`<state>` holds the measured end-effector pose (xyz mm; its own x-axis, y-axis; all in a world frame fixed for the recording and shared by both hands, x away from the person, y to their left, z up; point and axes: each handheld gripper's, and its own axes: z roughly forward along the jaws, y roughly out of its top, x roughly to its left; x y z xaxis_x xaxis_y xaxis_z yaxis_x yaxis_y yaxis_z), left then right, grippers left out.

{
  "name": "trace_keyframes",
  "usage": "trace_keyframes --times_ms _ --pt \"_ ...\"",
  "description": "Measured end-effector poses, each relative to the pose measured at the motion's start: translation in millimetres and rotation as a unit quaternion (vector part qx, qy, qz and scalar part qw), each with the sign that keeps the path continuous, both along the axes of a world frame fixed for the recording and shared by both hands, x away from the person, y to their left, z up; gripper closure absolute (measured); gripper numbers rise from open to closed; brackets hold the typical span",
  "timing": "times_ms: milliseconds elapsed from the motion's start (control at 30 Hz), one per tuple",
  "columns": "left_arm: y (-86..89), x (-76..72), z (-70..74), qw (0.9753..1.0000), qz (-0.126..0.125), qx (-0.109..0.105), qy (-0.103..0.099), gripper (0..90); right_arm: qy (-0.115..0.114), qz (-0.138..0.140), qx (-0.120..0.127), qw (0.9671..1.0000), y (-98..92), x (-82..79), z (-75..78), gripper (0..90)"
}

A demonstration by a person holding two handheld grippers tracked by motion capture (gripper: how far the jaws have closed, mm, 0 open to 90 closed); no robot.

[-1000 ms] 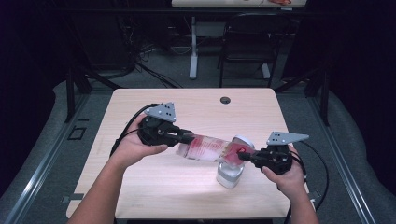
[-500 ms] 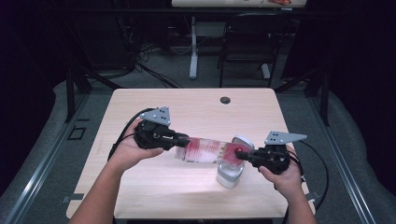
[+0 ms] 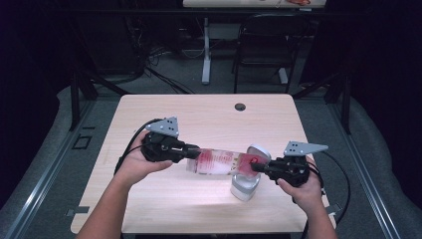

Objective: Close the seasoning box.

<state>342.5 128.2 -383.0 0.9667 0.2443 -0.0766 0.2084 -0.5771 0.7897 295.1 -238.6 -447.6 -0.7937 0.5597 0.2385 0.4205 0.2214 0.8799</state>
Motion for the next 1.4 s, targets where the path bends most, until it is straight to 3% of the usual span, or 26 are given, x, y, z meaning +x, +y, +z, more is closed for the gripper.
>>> trace_keyframes --times_ms 233,533,667,1167,1400 --pt "6.4 -0.5 -8.0 0.9999 0.004 -0.013 0.003 79.7 -0.009 0.014 0.006 0.9998 1.3 0.0 -5.6 77.8" --pt "14.8 1.0 -21.5 0.9995 0.012 -0.026 0.013 79.3 0.010 0.020 -0.010 0.9997 1.0 6.0 -19.5 73.8" --pt "18.9 1.4 -27.1 0.9994 0.015 -0.028 0.016 79.1 0.016 0.016 0.002 0.9997 -2.5 7.8 -23.1 73.3" --pt "24.8 1.0 -38.9 0.9988 0.021 -0.035 0.026 78.6 0.019 0.024 0.013 0.9995 -6.5 9.6 -25.8 77.7" --pt "27.5 0.2 -43.8 0.9989 0.023 -0.032 0.025 78.5 0.017 0.026 0.006 0.9995 -3.6 8.3 -22.8 84.9"
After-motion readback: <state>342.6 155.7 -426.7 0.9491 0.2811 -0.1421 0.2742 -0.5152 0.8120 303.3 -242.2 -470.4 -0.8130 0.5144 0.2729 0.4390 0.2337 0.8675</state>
